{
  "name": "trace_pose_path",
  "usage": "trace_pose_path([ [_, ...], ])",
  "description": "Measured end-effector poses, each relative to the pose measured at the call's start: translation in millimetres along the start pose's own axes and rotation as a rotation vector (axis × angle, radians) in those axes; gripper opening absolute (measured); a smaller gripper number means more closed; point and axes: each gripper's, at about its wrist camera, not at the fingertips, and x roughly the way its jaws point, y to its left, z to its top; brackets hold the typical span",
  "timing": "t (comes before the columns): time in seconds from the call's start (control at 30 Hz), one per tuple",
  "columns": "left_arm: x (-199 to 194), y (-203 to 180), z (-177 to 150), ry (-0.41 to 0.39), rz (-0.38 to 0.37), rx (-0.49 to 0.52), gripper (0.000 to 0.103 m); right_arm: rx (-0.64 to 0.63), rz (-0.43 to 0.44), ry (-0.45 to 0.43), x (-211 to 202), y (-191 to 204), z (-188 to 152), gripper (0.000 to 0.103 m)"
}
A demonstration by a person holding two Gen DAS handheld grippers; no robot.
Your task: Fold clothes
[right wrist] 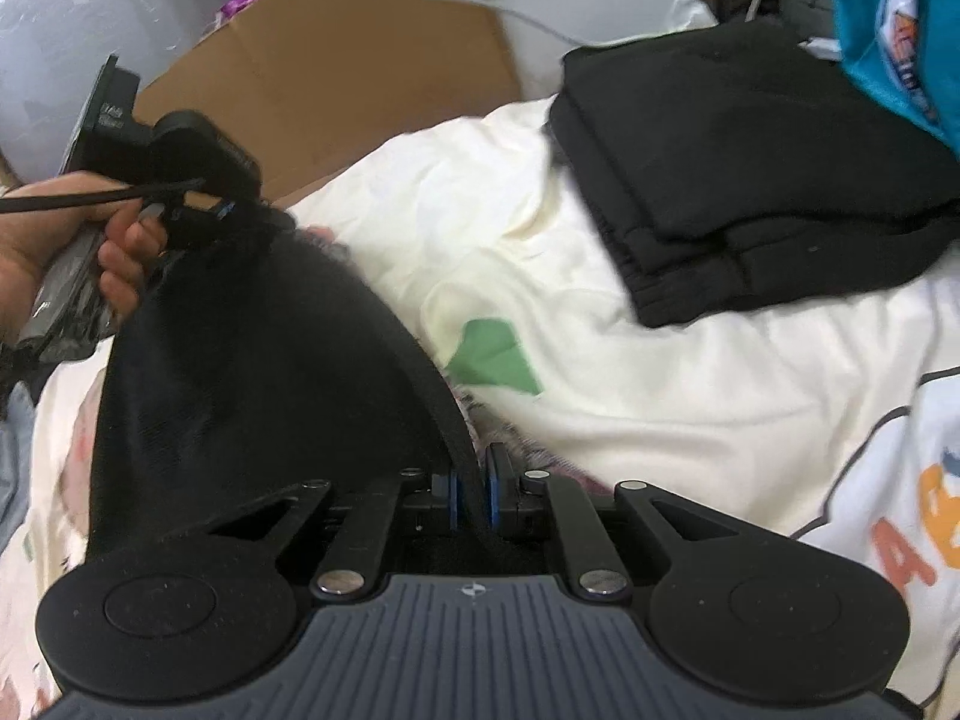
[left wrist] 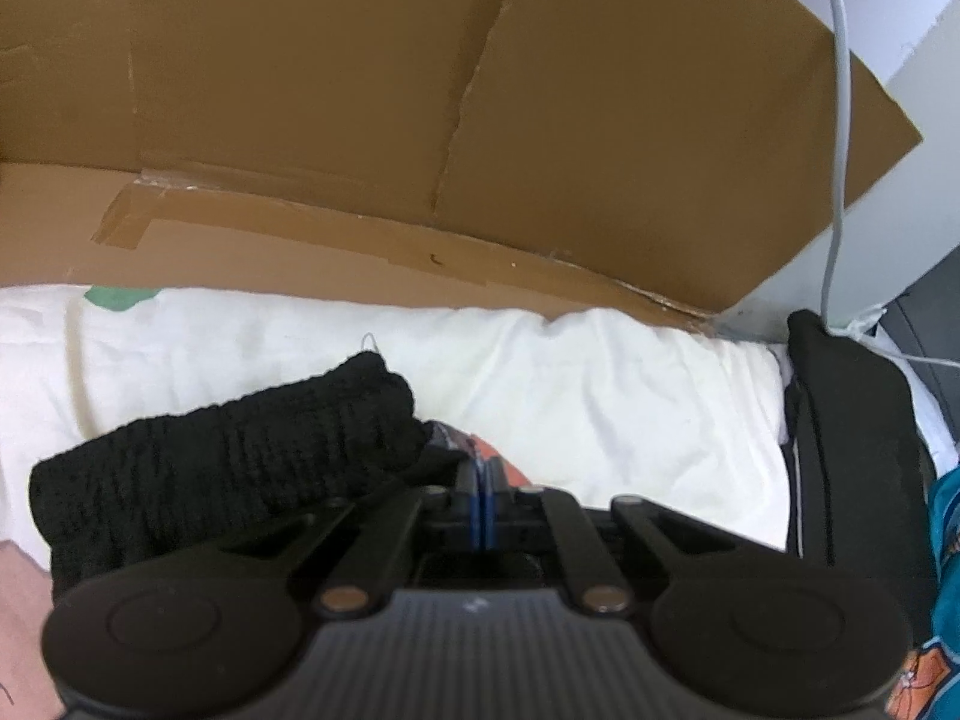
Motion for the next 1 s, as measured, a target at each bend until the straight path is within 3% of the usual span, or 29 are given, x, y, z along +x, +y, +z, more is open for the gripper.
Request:
trace_pose_path([
  [0.03, -1.2, -0.4, -0.6, 0.006, -0.004, -0.004, 0.006, 0.002, -0.019, -0.001, 0.2, -2.4, 0.3, 0.014],
  [0.07, -2.4, -0.8, -1.2, 0.013, -0.008, -0.008, 0.014, 0.013, -0.025, 0.001, 0.5, -4.9, 0.7, 0.022],
  [0.2, -23.1, -7.0, 0.3, 0.013, -0.034, 0.045, 0.048, 0.053, -0.04, -0.012, -5.5, -9.2, 3.1, 0.034],
  [0.27, -36.8, -7.7, -0.1, 0.005, -0.022, 0.07, 0.054, 0.049, -0.054, -0.034, -10.5, -7.2, 4.4, 0.039],
  [0.47, -85.4, 10.2, -11.6, 0.006, -0.004, 0.086, 0.062, 0.088, -0.03, -0.081, -23.7, -10.2, 9.4, 0.045],
  [0.7, -144.1, 57.9, -39.6, -0.003, 0.052, 0.071, 0.066, 0.106, -0.005, -0.12, -36.9, -5.6, 12.6, 0.047],
  [0.93, -169.7, 101.7, -69.5, 0.004, 0.065, 0.016, 0.067, 0.033, -0.015, -0.092, -39.1, 13.1, 0.0, 0.047],
  [1.0, -167.4, 110.4, -77.9, -0.007, 0.058, -0.039, 0.068, 0.058, 0.013, -0.069, -45.7, 12.7, -6.1, 0.049],
])
